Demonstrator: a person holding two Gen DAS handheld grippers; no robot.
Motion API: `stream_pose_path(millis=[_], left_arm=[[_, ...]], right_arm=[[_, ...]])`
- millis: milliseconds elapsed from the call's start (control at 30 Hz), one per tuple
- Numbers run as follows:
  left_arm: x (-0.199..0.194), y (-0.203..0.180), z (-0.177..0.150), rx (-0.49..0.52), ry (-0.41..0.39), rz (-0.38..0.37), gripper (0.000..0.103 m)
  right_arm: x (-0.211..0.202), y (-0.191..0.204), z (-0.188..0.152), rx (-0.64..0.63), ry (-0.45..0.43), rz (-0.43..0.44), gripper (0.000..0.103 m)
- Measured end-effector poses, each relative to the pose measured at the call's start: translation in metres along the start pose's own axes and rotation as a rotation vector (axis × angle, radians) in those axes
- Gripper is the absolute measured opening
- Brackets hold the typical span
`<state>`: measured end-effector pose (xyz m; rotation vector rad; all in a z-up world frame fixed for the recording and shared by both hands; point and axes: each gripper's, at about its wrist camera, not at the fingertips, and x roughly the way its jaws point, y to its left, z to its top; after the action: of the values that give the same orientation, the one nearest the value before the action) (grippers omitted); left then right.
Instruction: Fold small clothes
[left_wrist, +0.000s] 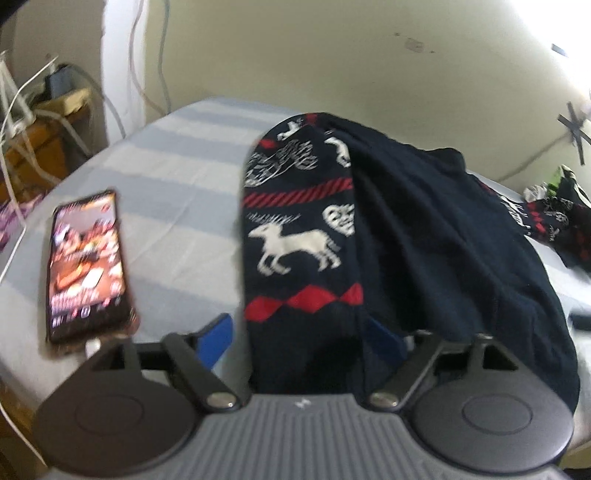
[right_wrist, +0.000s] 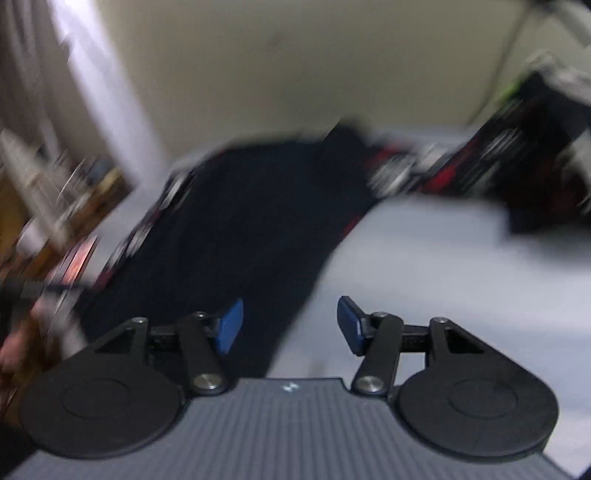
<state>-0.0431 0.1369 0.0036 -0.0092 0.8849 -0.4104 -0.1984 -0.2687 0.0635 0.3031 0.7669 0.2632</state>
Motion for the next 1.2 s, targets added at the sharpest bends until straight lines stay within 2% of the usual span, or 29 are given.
stream_pose_path(millis=[33, 67, 100, 133, 167, 200, 267, 400, 467, 533, 567, 600, 633, 667, 700, 767, 800, 867, 933, 1033, 1067, 1100, 1133, 1200], left_arm=[[0.002, 0.001, -0.002, -0.010, 0.010, 0.003, 0.081], [0.005, 0.001, -0.004, -0.024, 0.021, -0.002, 0.071], [0.007, 0.000, -0.007, -0.038, 0.024, -0.016, 0.067], [0.005, -0.004, -0.010, -0.031, 0.007, -0.015, 0.050], [0.004, -0.009, -0.010, -0.013, 0.001, -0.021, 0.034], [0.003, -0.012, -0.011, -0.005, 0.003, -0.036, 0.025], [-0.001, -0.013, -0.008, -0.009, 0.007, -0.054, 0.020], [-0.040, -0.001, -0.007, -0.033, -0.015, -0.110, 0.018], [-0.063, 0.003, -0.012, -0.008, -0.024, -0.095, 0.018], [-0.069, 0.008, -0.016, 0.000, -0.004, -0.093, 0.019], [-0.067, 0.011, -0.018, -0.003, 0.020, -0.093, 0.029], [-0.061, 0.014, -0.020, -0.002, 0.046, -0.078, 0.033], [-0.056, 0.017, -0.021, -0.009, 0.061, -0.044, 0.044], [-0.052, 0.023, -0.020, -0.033, 0.062, -0.018, 0.049], [-0.049, 0.031, -0.019, -0.070, 0.057, -0.030, 0.051], [-0.045, 0.047, -0.013, -0.161, 0.057, -0.091, 0.055], [-0.043, 0.052, -0.010, -0.191, 0.053, -0.104, 0.056], [-0.037, 0.055, -0.005, -0.200, 0.047, -0.099, 0.064], [-0.026, 0.049, -0.001, -0.194, 0.055, -0.085, 0.064], [-0.003, 0.044, 0.004, -0.192, 0.088, -0.066, 0.056], [-0.001, 0.040, 0.006, -0.166, 0.079, -0.060, 0.031], [0.003, 0.037, 0.008, -0.143, 0.099, -0.053, 0.023], [0.005, 0.033, 0.009, -0.121, 0.094, -0.019, 0.006], [0.007, 0.037, 0.015, -0.120, 0.102, -0.024, 0.006]], right_arm=[[0.008, 0.003, -0.007, 0.022, 0.030, 0.039, 0.061], [0.014, 0.006, -0.016, 0.034, 0.046, 0.069, 0.063], [0.012, 0.017, -0.024, 0.015, 0.005, 0.065, 0.063], [0.013, 0.029, -0.029, -0.024, -0.004, 0.058, 0.062], [0.009, 0.040, -0.031, -0.063, -0.008, 0.047, 0.046], [0.012, 0.045, -0.031, -0.080, 0.002, 0.041, 0.018], [0.009, 0.046, -0.029, -0.061, -0.002, 0.030, 0.014], [-0.035, 0.037, -0.009, -0.062, -0.096, -0.012, 0.013], [-0.052, 0.034, -0.005, -0.084, -0.118, -0.043, 0.014], [-0.055, 0.033, -0.006, -0.130, -0.091, -0.081, 0.014], [-0.051, 0.033, -0.010, -0.145, -0.060, -0.086, 0.017], [-0.041, 0.032, -0.013, -0.159, -0.008, -0.093, 0.027], [-0.030, 0.032, -0.017, -0.182, 0.045, -0.118, 0.032], [-0.021, 0.033, -0.021, -0.216, 0.071, -0.169, 0.038], [-0.016, 0.034, -0.022, -0.251, 0.075, -0.216, 0.047], [-0.023, 0.033, -0.015, -0.261, 0.020, -0.249, 0.058], [-0.030, 0.032, -0.009, -0.255, -0.023, -0.257, 0.058], [-0.042, 0.030, 0.003, -0.236, -0.094, -0.249, 0.061], [-0.047, 0.028, 0.012, -0.226, -0.143, -0.228, 0.063], [-0.036, 0.035, 0.019, -0.232, -0.165, -0.174, 0.064], [-0.034, 0.033, 0.023, -0.243, -0.167, -0.147, 0.064], [-0.024, 0.037, 0.026, -0.260, -0.169, -0.121, 0.064], [-0.014, 0.043, 0.029, -0.276, -0.170, -0.098, 0.064], [0.008, 0.051, 0.038, -0.305, -0.166, -0.049, 0.064]])
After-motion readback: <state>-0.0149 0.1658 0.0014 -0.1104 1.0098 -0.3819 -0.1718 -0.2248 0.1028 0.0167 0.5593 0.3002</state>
